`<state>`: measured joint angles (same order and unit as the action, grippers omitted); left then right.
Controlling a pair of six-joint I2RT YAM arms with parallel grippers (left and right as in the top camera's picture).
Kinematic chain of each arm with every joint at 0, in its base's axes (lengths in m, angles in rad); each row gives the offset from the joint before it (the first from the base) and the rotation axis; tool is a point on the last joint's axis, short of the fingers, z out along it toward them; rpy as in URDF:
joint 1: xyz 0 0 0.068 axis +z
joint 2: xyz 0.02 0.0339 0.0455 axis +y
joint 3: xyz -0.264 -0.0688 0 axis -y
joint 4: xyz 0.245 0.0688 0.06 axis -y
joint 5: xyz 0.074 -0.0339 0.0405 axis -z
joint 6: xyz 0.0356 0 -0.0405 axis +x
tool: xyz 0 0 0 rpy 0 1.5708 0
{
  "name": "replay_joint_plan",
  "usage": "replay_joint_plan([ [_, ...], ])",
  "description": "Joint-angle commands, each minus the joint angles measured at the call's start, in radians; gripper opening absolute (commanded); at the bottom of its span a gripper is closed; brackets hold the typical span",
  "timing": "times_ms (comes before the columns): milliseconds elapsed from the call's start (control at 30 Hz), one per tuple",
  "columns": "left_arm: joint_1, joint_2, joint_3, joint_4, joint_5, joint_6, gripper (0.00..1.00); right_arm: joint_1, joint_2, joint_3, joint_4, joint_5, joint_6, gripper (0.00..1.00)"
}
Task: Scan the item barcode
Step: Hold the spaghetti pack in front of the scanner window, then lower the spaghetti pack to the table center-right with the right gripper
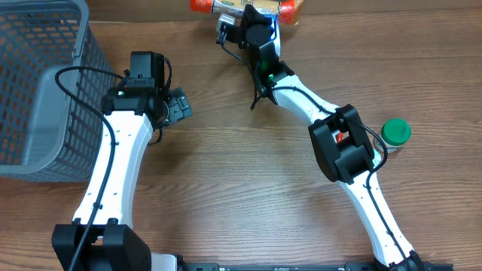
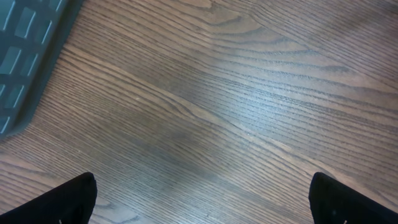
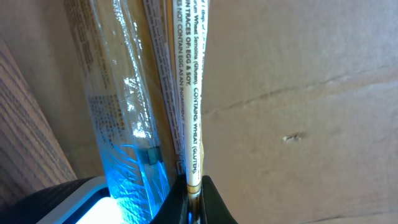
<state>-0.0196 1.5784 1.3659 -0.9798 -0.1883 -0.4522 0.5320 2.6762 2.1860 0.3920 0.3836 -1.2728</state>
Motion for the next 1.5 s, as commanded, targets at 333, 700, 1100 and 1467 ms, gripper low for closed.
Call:
replay_joint_plan([
  [333, 0.0, 0.005, 0.002, 0.001, -0.01, 0.011, 1.0, 0.065, -0.038, 0.043, -0.061, 0.053, 0.072, 0.03],
  [700, 0.0, 0.005, 0.002, 0.001, -0.01, 0.011, 1.0, 0.092, -0.038, 0.043, -0.212, 0.106, 0.104, 0.04],
  [1100, 0.0, 0.005, 0.002, 0.001, -0.01, 0.011, 1.0, 0.09, -0.082, 0.043, -0.219, 0.166, 0.169, 0.03],
  [1467, 0.0, 0.005, 0.002, 0.001, -0.01, 0.011, 1.0, 0.079, -0.298, 0.043, -0.3, 0.252, 0.341, 0.03],
])
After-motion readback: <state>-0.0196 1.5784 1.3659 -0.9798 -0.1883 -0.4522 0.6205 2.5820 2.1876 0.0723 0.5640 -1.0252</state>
